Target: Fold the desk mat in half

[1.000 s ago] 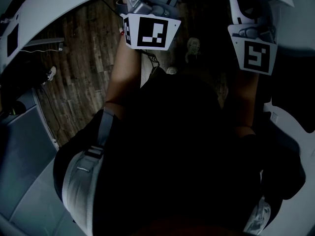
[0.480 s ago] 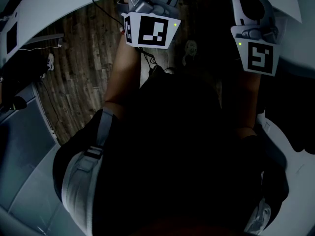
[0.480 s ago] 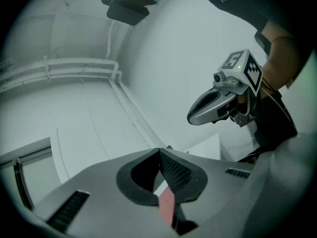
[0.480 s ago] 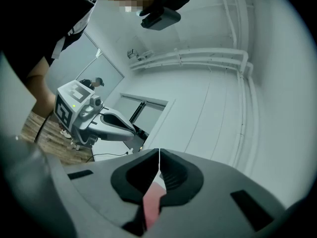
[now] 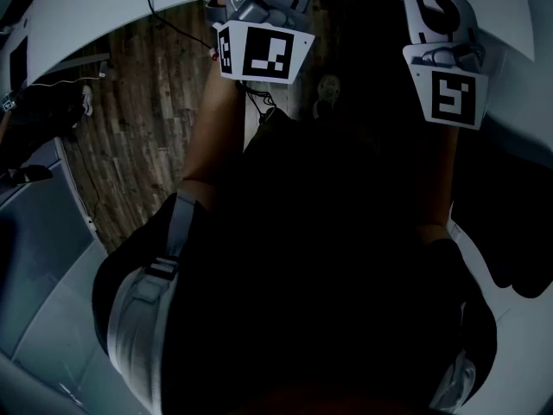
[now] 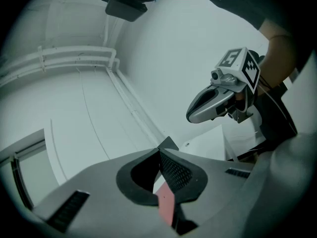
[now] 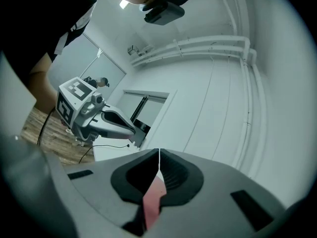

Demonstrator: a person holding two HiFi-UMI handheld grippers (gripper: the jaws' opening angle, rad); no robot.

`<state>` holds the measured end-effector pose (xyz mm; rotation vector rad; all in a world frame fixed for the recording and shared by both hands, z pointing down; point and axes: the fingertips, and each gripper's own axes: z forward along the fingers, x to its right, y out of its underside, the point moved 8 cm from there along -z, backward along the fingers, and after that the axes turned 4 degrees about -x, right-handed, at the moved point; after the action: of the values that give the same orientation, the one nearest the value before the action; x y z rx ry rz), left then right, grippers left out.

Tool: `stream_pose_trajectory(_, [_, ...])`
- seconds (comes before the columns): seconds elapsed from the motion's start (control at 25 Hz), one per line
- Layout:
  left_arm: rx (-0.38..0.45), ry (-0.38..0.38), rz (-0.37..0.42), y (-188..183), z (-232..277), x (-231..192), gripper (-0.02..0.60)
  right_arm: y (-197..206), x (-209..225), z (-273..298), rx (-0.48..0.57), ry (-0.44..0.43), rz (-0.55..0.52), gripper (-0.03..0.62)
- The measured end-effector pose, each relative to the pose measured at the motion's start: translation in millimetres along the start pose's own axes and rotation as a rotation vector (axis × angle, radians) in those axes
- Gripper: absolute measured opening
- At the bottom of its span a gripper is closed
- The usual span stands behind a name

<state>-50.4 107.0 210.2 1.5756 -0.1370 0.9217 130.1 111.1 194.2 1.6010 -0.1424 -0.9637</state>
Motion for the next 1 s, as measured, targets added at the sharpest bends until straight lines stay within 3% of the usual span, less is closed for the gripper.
stream_pose_trajectory(0.2, [-0.035,-0.006,-0.021,9.7,24.2,4.2,0.012,23.1,18.6,11.6,-0.017,-0.023,0.02,0.032])
stream_pose_trajectory(0.56, [-0.079,-0.025,-0.142,34.0,50.7,-0.1,0.012,56.9,41.2,30.2,-0.043,-0.025,0.074,0.032])
stream_pose_trajectory(1.0, [-0.202,-0.086,-0.253,65.0,53.3,-6.4,0.012,86.5,39.5,42.3,-0.089,-0.013,0.193,0.034])
